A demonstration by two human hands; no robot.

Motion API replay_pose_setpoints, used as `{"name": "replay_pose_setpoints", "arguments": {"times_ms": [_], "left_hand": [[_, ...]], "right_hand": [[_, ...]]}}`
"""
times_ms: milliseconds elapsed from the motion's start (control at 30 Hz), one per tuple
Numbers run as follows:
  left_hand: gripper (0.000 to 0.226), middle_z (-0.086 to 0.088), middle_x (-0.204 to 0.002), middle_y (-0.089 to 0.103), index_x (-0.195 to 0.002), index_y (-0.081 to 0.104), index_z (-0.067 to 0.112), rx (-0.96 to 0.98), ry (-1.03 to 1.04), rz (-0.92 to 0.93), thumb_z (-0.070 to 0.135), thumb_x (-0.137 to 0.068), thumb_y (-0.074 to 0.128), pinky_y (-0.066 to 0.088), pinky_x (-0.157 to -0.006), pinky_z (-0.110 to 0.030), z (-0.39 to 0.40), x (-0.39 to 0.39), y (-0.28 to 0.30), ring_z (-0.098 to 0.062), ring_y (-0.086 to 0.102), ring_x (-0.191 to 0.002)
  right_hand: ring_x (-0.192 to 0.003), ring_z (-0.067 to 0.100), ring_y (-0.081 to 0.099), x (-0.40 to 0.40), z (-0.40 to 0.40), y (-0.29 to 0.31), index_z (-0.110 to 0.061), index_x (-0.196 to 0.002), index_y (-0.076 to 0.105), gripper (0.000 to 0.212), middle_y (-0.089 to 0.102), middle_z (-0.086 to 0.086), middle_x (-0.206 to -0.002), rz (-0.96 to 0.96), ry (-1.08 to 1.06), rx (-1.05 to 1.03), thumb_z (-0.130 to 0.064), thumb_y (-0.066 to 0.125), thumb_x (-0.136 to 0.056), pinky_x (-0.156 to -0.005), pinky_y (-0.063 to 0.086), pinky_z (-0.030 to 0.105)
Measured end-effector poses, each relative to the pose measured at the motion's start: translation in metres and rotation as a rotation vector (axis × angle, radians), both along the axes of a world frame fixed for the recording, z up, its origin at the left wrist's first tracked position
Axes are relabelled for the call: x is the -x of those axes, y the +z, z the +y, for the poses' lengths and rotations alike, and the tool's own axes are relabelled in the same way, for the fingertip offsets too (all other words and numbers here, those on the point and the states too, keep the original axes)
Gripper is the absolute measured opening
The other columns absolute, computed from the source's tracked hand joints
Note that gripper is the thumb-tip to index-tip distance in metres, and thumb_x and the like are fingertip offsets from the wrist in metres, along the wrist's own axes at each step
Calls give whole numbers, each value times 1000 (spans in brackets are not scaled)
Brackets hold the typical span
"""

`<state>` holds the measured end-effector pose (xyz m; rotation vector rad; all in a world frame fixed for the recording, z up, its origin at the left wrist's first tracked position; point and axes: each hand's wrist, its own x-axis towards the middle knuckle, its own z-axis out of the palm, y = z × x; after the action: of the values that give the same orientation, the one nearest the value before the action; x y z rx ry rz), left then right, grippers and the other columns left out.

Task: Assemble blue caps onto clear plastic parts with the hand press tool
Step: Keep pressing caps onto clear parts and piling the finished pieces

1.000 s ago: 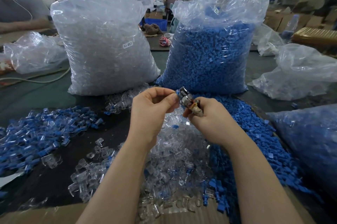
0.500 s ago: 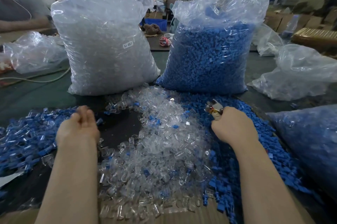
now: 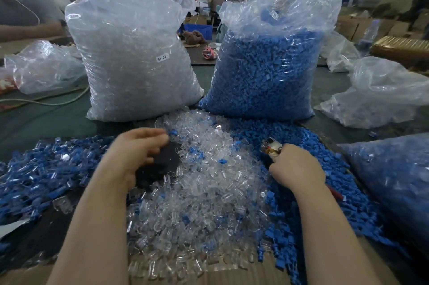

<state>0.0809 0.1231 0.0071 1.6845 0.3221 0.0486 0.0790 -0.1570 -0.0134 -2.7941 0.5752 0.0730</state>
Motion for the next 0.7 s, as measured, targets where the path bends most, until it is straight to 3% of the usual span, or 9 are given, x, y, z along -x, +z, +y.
{"name": "replay_pose_setpoints", "arguments": {"times_ms": [67, 167, 267, 400, 533, 633, 700], "left_hand": [[15, 2, -84, 71, -87, 72, 20, -285, -191, 99, 18, -75, 81, 38, -64, -26, -14, 2, -1, -14, 60, -82], [24, -1, -85, 70, -85, 72, 15, -442, -301, 216, 24, -70, 87, 40, -65, -27, -21, 3, -6, -14, 60, -82], [20, 1, -77, 69, -81, 71, 16, -527, -306, 221, 26, -72, 86, 42, -65, -28, -22, 1, -4, -13, 59, -74], [17, 4, -55, 66, -71, 75, 16, -564, -281, 216, 28, -72, 86, 44, -61, -27, -23, 3, -1, -12, 57, -60], [12, -2, -64, 73, -73, 75, 12, -440, -226, 110, 20, -78, 81, 56, -74, -35, -26, 3, 2, -15, 66, -65], [7, -5, -68, 74, -82, 72, 11, -319, -211, 47, 10, -81, 79, 58, -61, -25, -31, 2, 3, -14, 70, -64], [16, -2, -77, 73, -86, 70, 17, -454, -278, 71, 14, -77, 82, 53, -62, -23, -33, 1, -2, -12, 69, -69]], "right_hand": [[-61, 17, 44, 1, 0, 0, -20, -73, 39, 25, 48, 2, -74, -16, -6, -6, -23, 61, -84, -48, 28, 28], [-60, 17, 43, 1, 0, -1, -20, -72, 39, 26, 48, 2, -73, -53, -8, -25, -24, 61, -85, -51, 30, 29], [-60, 18, 43, 1, 1, -1, -20, -71, 39, 27, 48, 2, -72, -98, -14, -45, -26, 60, -87, -51, 30, 29], [-66, 24, 46, -1, 3, -1, -19, -74, 43, 23, 47, 1, -71, -155, -16, -63, -28, 60, -88, -57, 33, 31], [-73, 27, 47, -3, 4, -2, -17, -89, 50, 24, 46, 0, -74, -243, -1, -87, -36, 63, -91, -62, 35, 33], [-76, 27, 49, -6, 4, -1, -16, -92, 51, 28, 52, 2, -80, -313, 11, -118, -42, 62, -91, -65, 39, 34], [-80, 29, 52, -7, 4, -1, -16, -94, 51, 29, 55, 4, -86, -354, 11, -130, -44, 60, -92, -67, 41, 34]]}}
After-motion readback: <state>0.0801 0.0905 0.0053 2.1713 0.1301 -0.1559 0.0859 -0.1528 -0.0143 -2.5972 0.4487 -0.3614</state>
